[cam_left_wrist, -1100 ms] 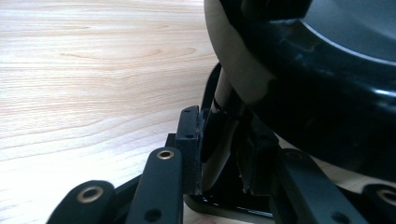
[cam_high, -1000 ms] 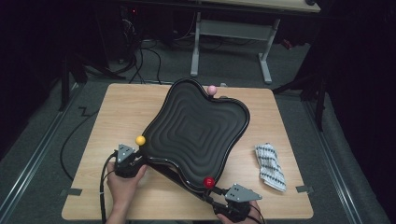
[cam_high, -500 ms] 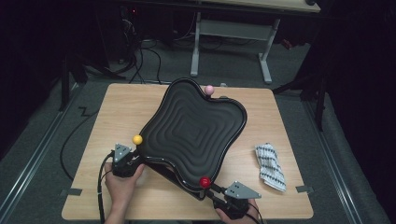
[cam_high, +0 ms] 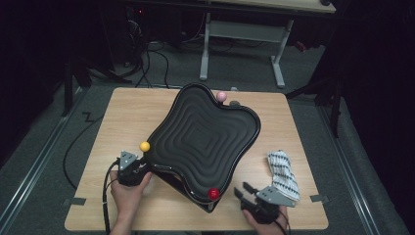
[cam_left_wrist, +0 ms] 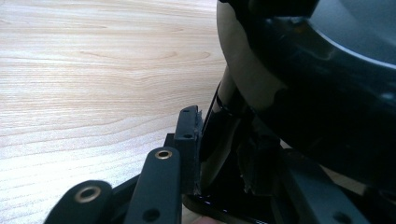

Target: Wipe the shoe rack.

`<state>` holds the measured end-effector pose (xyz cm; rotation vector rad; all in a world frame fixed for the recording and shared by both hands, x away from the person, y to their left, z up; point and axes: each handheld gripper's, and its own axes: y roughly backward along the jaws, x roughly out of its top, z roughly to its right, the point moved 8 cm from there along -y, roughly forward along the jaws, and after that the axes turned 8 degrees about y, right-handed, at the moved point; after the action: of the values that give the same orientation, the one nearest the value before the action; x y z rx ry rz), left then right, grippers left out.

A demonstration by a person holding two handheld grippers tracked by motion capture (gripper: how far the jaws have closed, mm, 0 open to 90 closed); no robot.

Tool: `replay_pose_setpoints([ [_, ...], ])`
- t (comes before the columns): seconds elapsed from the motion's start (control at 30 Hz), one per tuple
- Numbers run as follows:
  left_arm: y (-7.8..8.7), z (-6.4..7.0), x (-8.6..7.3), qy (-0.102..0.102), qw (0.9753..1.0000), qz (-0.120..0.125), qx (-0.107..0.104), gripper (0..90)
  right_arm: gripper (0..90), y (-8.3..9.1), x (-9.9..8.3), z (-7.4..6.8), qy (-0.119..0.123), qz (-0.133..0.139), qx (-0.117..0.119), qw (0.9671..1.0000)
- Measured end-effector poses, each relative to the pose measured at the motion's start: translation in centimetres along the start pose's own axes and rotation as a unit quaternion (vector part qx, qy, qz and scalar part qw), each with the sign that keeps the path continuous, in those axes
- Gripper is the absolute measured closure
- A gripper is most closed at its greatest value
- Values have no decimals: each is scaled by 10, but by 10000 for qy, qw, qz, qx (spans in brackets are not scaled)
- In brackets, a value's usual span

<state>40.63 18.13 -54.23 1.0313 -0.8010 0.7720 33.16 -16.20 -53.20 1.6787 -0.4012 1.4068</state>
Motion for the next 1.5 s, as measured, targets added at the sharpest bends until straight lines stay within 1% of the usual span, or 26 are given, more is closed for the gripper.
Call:
replay_pose_setpoints([
  [0.03,0,0,0,3,10000,-1,3,710,563,4,1,14,-73,-12,-295,9995],
  [0.07,0,0,0,3,10000,-1,3,710,563,4,1,14,-73,-12,-295,9995],
  [0.1,0,0,0,3,10000,-1,10,710,533,12,4,51,-180,-130,-990,9948],
  [0.17,0,0,0,0,10000,4,6,710,515,15,5,64,-196,-214,-1225,9920],
  [0.2,-1,1,0,-24,10000,11,1,711,416,23,2,106,-342,-507,-2048,9769],
  [0.23,-2,2,0,-40,10000,17,-4,711,409,25,-2,118,-504,-618,-2278,9704],
  [0.3,-4,4,0,-61,10000,20,-24,712,381,27,-11,141,-892,-807,-2470,9615],
  [0.37,-4,4,0,-57,10000,20,-32,712,381,25,-17,151,-999,-1006,-2485,9582],
  [0.4,-5,4,1,-59,10000,20,-42,712,395,17,-27,156,-1120,-1256,-2260,9595],
  [0.47,-5,4,1,-60,10000,19,-47,712,415,13,-30,155,-1139,-1339,-2167,9603],
  [0.53,-5,4,1,-64,10000,17,-53,712,458,0,-41,148,-966,-1661,-1879,9632],
  [0.6,-5,4,1,-65,10000,18,-56,712,477,-2,-42,147,-959,-1645,-1885,9635],
  [0.7,-5,5,0,-63,10000,13,-60,712,713,-2,-40,149,-1011,-1575,-1937,9630],
  [0.73,-5,5,0,-69,10000,9,-63,712,761,-4,-38,147,-977,-1507,-1817,9668],
  [0.8,-4,6,0,-73,10000,-1,-65,712,768,-4,-36,146,-926,-1476,-1785,9684],
  [0.87,-3,8,-2,-96,9999,-15,-83,712,773,-1,-19,137,-884,-1141,-1725,9744],
  [0.9,-3,8,-2,-96,9999,-15,-83,712,773,-1,-19,137,-884,-1141,-1725,9744],
  [0.93,-3,10,-2,-115,9999,-15,-109,713,772,5,2,131,-860,-767,-1690,9789],
  [0.97,-3,12,-3,-133,9998,-24,-134,713,772,5,2,131,-860,-767,-1690,9789],
  [1.0,-2,16,-5,-185,9997,-53,-175,714,771,13,28,124,-729,-408,-1648,9828],
  [1.07,-2,19,-6,-229,9995,-71,-191,715,771,16,42,120,-637,-249,-1642,9841],
  [1.1,-1,22,-7,-267,9994,-90,-216,718,771,25,75,111,-453,152,-1671,9848],
  [1.17,0,25,-9,-312,9992,-118,-234,719,770,28,85,109,-400,283,-1700,9842],
  [1.2,0,27,-10,-320,9991,-133,-232,719,770,34,112,102,-251,556,-1767,9824],
  [1.37,2,35,-14,-375,9988,-151,-279,721,769,30,150,92,-133,834,-1646,9827],
  [1.5,5,41,-17,-459,9981,-194,-350,723,765,8,171,88,52,681,-1550,9856],
])
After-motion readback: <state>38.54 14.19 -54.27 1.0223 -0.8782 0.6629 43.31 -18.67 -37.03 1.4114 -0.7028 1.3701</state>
